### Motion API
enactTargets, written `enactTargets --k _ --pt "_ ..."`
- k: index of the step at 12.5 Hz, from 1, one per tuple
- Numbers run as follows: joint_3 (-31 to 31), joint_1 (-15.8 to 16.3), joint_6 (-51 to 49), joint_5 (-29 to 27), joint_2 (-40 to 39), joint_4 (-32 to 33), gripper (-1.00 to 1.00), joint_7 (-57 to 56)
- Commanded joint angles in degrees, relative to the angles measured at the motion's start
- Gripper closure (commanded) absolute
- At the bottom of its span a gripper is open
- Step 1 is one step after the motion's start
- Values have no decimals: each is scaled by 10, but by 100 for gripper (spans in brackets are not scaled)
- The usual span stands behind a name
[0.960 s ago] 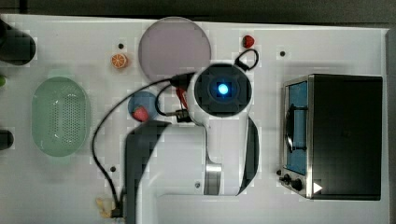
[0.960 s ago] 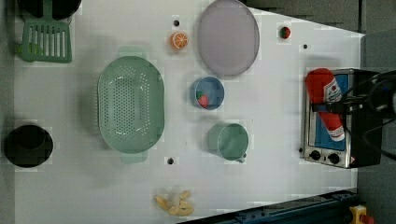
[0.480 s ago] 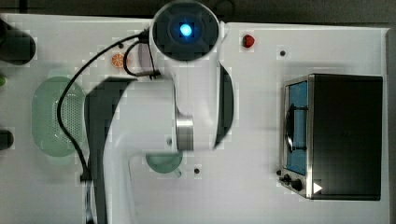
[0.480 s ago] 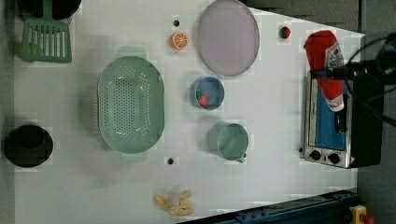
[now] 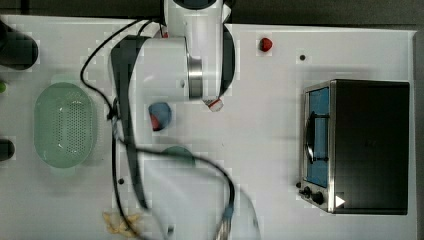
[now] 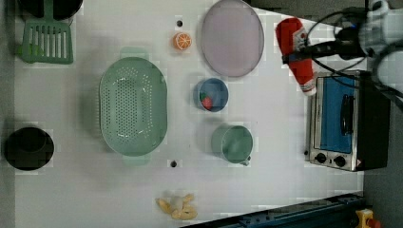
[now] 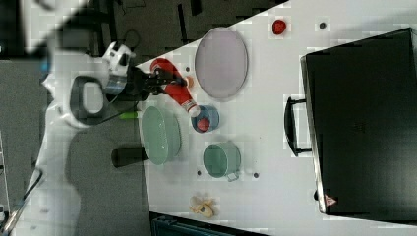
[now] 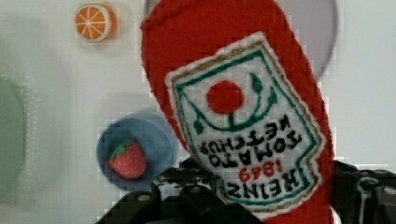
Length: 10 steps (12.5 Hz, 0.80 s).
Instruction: Pick ketchup from table and place on plate.
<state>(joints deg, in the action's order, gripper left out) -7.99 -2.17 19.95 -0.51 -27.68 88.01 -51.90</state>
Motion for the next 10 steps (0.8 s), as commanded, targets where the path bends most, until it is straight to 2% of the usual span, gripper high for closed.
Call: enactTargets --k 1,5,10 --pt "9 1 26 -3 -50 -54 -30 27" --pt "9 1 94 -3 -155 -120 -30 27" --pt "6 4 195 -5 -244 -134 -30 28"
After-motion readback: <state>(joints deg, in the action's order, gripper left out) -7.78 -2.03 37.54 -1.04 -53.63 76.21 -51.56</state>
